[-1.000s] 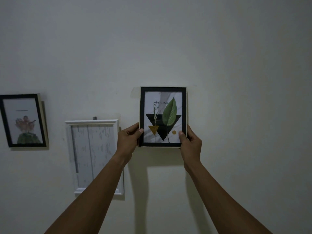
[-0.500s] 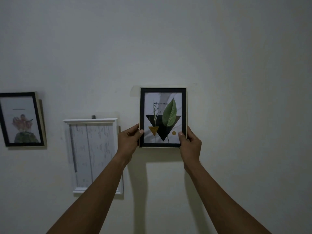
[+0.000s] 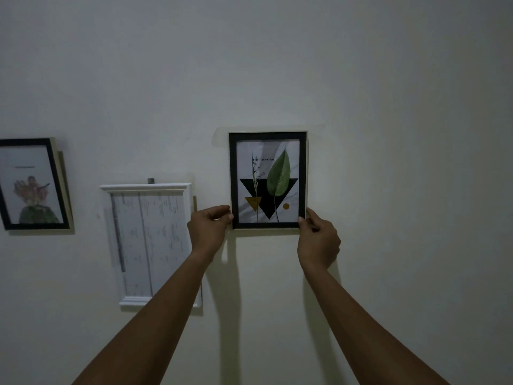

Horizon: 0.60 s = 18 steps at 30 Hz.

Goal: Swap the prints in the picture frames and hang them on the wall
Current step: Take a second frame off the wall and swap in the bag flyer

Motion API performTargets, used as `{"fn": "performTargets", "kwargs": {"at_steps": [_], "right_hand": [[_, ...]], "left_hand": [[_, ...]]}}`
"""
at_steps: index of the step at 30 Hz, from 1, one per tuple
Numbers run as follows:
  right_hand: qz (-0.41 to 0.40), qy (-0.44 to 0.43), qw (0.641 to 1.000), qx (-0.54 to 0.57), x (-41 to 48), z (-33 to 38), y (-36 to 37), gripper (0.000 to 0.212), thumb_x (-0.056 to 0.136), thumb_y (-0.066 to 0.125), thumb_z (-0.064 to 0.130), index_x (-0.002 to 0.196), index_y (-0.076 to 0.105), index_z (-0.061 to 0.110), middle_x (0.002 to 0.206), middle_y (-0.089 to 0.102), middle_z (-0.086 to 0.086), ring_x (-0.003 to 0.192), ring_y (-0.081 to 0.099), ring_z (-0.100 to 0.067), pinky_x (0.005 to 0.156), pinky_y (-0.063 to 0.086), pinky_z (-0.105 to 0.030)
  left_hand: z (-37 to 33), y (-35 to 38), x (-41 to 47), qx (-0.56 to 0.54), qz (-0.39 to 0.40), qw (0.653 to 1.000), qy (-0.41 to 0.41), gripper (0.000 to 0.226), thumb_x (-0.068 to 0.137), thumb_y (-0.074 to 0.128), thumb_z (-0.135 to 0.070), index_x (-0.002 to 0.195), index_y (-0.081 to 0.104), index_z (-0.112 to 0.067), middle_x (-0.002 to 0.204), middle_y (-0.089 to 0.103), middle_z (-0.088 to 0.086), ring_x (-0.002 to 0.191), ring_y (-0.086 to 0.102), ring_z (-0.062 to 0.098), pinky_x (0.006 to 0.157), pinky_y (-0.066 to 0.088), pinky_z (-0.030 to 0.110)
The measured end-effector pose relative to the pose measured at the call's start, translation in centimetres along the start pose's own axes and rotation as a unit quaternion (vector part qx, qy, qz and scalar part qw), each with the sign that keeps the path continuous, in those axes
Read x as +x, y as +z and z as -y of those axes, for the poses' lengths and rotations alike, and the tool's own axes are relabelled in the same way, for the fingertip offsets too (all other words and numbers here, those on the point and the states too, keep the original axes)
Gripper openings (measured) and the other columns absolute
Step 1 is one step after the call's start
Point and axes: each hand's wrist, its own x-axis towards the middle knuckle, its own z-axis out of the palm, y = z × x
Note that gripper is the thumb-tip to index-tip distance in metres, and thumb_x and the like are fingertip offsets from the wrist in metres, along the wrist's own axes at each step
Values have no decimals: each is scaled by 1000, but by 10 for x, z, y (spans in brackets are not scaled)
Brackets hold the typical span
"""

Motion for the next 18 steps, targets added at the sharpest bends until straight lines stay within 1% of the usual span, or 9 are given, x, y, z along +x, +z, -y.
{"fn": "performTargets", "kwargs": {"at_steps": [4,7,9,10,12,15,16,18], "right_hand": [[7,4,1000,2,0,-1,-1,33,91,74,26,124,72,23,112,73,2,87,59,-3,62,33,-7],[15,6,1000,3,-1,0,-2,36,90,75,28,126,71,24,114,72,3,89,59,-4,62,34,-9],[16,13,1000,0,-2,0,-4,39,90,75,31,128,69,26,115,71,3,92,61,-7,65,38,-17],[13,19,1000,-2,-4,0,-4,41,89,76,32,129,68,26,116,71,3,94,62,-9,70,40,-21],[-6,25,1000,-2,-13,-1,-5,42,89,76,34,129,68,26,116,70,3,90,61,-9,75,41,-26],[-38,38,998,13,-45,-4,3,32,89,76,30,121,72,26,108,67,5,80,59,-9,73,47,-30],[-32,45,998,19,-59,-6,8,28,89,76,29,116,73,26,105,67,6,77,59,-9,72,50,-31],[12,64,997,34,-88,-8,23,20,89,75,32,108,74,29,99,68,11,75,60,-5,72,54,-33]], "left_hand": [[1,-1,-1,1,-2,1000,-2,27,84,77,-10,110,75,-11,102,74,2,100,69,16,100,53,39],[2,-2,-2,3,-5,1000,-9,27,82,79,-13,109,75,-13,96,74,-3,99,69,15,99,53,39],[1,-3,-4,6,-8,1000,-9,28,81,80,-16,109,75,-15,96,74,-4,100,68,14,99,53,39],[1,-4,-5,9,-10,1000,-9,29,81,81,-18,110,75,-16,98,74,-4,101,68,14,100,53,38],[2,-7,-9,13,-14,1000,-11,31,80,81,-22,111,75,-16,100,75,-3,100,68,14,99,53,36],[5,-19,-19,20,-25,999,-8,33,80,82,-27,110,75,-17,99,75,-3,97,69,10,96,54,31],[8,-25,-23,27,-33,999,-7,32,80,81,-27,110,75,-17,99,75,-4,94,69,7,94,53,28],[17,-43,-31,49,-59,997,-8,29,82,80,-26,108,76,-16,96,75,-6,89,66,-2,92,52,24]]}}
